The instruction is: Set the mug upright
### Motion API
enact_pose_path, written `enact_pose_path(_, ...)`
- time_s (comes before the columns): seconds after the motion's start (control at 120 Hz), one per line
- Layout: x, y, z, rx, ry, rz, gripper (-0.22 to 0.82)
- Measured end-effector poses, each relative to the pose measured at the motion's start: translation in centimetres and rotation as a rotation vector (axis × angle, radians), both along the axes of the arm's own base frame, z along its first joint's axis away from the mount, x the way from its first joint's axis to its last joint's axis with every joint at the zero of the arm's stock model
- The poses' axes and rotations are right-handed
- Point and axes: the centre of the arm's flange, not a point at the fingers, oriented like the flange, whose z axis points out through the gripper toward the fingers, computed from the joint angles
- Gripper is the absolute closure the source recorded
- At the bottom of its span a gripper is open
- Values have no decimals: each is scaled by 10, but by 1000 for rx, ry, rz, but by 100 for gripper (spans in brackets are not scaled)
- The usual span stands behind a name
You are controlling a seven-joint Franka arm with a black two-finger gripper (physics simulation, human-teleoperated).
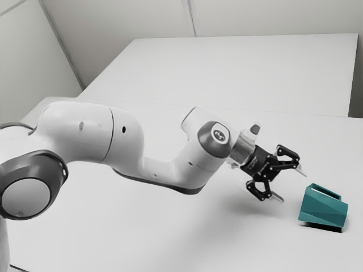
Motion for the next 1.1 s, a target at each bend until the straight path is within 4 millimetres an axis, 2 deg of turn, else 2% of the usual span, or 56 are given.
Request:
enact_pose_path(0.208, 7, -23, -12, -15, 7, 9, 0)
enact_pose_path(0.383, 3, -45, -17, -42, 25, 25, 0)
enact_pose_path(0.592, 7, -57, -23, -60, 34, 49, 1)
enact_pose_path(0.633, 8, -57, -23, -60, 33, 51, 9)
enact_pose_path(0.758, 7, -58, -20, -58, 26, 50, 41)
enact_pose_path(0.833, 8, -59, -19, -57, 23, 50, 55)
enact_pose_path(0.95, 11, -61, -11, -66, 10, 52, 67)
enact_pose_path(1.1, 18, -60, -1, -70, -21, 87, 74)
